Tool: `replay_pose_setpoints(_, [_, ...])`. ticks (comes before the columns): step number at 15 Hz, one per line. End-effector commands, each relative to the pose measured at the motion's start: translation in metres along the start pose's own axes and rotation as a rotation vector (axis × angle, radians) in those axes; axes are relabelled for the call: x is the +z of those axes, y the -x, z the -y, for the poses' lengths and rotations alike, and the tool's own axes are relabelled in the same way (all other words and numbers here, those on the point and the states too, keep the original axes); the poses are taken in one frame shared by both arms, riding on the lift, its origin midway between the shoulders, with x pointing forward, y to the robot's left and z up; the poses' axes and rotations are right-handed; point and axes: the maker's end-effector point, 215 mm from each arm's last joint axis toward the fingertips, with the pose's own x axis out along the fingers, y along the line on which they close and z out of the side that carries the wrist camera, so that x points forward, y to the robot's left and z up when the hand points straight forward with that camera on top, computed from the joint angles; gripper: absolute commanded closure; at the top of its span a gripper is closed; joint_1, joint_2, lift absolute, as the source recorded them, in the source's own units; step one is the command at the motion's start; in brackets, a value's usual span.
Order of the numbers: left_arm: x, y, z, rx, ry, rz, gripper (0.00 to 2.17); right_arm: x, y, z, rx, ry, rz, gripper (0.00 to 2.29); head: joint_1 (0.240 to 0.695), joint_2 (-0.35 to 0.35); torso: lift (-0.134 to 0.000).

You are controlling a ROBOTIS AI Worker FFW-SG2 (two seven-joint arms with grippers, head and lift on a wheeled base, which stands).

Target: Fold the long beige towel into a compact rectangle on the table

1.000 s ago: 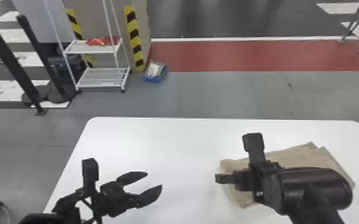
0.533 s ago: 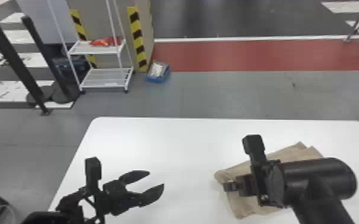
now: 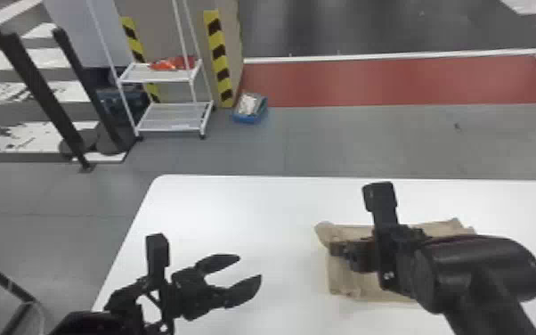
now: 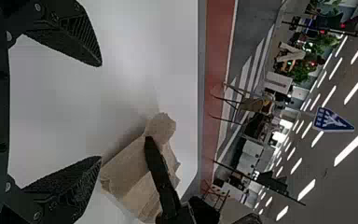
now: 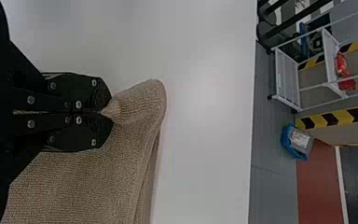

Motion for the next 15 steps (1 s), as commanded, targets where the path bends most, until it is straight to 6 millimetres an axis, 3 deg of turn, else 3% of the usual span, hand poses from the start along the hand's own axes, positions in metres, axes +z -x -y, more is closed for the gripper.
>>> replay_pose_setpoints(1, [-0.003,0.0,0.005,-0.012,0.006,-0.003,0.2,0.007,-0.008,-0.014,0.026,0.019,0.023,1.66,0.695,0.144,0.0])
replay_pose_setpoints(3, [-0.006,-0.001,0.009,-0.022,0.011,-0.005,0.2,0.005,-0.013,-0.022,0.04,0.026,0.026,1.6,0.695,0.155,0.0])
replay_pose_setpoints(4, [-0.008,-0.002,0.012,-0.026,0.012,-0.008,0.2,0.003,-0.015,-0.028,0.062,0.022,0.027,1.35,0.695,0.16,0.0])
replay_pose_setpoints(6, [-0.01,-0.002,0.015,-0.034,0.012,-0.01,0.2,0.0,-0.018,-0.039,0.098,0.018,0.053,0.01,0.695,0.173,0.0])
replay_pose_setpoints(8, [-0.013,0.0,0.016,-0.033,0.015,-0.012,0.2,0.0,-0.005,-0.044,0.129,-0.021,0.117,0.0,0.695,0.182,0.0])
replay_pose_setpoints(11, [-0.012,-0.005,0.026,-0.049,-0.015,0.008,0.2,0.0,0.022,-0.02,0.119,-0.097,0.178,0.05,0.695,0.182,0.0])
replay_pose_setpoints(12, [-0.014,-0.006,0.03,-0.056,-0.022,0.009,0.2,0.011,0.036,-0.01,0.104,-0.106,0.218,0.06,0.695,0.171,0.0])
replay_pose_setpoints(13, [-0.013,-0.009,0.035,-0.068,-0.049,0.022,0.2,0.01,0.049,0.003,0.075,-0.115,0.245,0.06,0.695,0.158,0.0])
replay_pose_setpoints(15, [-0.012,-0.016,0.051,-0.095,-0.135,0.056,0.2,0.003,0.082,0.054,-0.048,-0.115,0.303,0.06,0.695,0.123,0.0])
